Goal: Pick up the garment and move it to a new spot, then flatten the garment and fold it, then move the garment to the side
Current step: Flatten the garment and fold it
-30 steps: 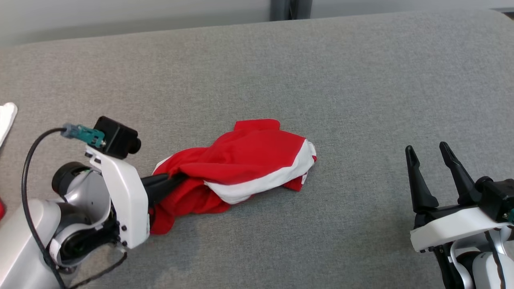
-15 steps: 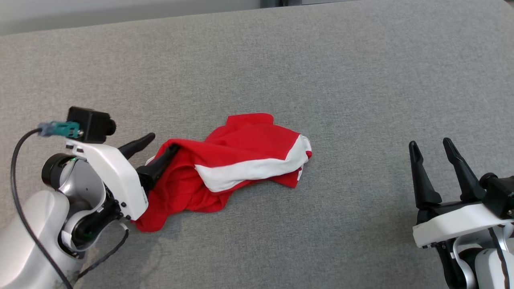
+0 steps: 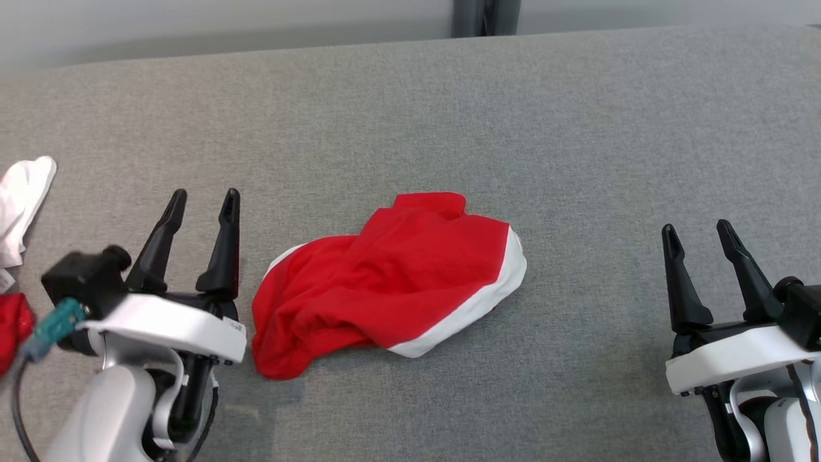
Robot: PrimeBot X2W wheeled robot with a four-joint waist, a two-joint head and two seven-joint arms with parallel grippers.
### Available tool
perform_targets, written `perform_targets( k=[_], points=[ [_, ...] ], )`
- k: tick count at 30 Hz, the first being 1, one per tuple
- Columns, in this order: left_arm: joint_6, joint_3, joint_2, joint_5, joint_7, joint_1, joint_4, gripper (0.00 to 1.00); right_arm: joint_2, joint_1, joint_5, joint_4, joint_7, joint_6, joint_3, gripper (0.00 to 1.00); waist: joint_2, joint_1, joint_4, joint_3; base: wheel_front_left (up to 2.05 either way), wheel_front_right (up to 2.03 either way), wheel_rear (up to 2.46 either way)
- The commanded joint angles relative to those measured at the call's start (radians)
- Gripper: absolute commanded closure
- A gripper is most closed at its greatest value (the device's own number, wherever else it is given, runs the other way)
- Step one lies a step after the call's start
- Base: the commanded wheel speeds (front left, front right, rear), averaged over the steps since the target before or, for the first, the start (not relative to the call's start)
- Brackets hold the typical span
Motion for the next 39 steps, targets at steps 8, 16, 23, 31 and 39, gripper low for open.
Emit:
perform_targets(
  k=[8,16,23,31,39],
  points=[
    [0.122,-0.009,-0.031,0.169,-0.163,0.116,-0.052,0.00,-0.005,0.028,-0.010,0.001,-0.004,0.000,-0.008,0.00,-0.0001,0.0000,0.016,-0.054,0.00,0.00,0.00],
    [0.139,-0.010,-0.057,0.273,-0.187,0.226,-0.085,0.00,-0.005,0.058,-0.014,-0.003,0.006,0.000,-0.017,0.00,-0.0001,0.0000,0.028,-0.091,0.00,0.00,0.00],
    [0.096,-0.056,-0.073,0.303,-0.168,0.242,-0.080,0.00,-0.005,0.070,-0.013,-0.015,0.017,0.000,-0.015,0.00,-0.0001,0.0000,0.038,-0.101,0.00,0.00,0.00],
    [0.026,-0.183,-0.098,0.216,0.044,0.289,-0.139,0.00,-0.005,0.073,-0.014,-0.023,0.017,0.000,-0.019,0.00,-0.0001,0.0000,0.045,-0.083,0.00,0.00,0.00],
    [0.006,-0.219,-0.127,0.082,0.189,0.340,-0.200,0.00,-0.005,0.052,-0.011,-0.027,0.014,0.000,-0.014,0.00,-0.0001,0.0000,0.047,-0.048,0.00,0.00,0.00]
  ],
)
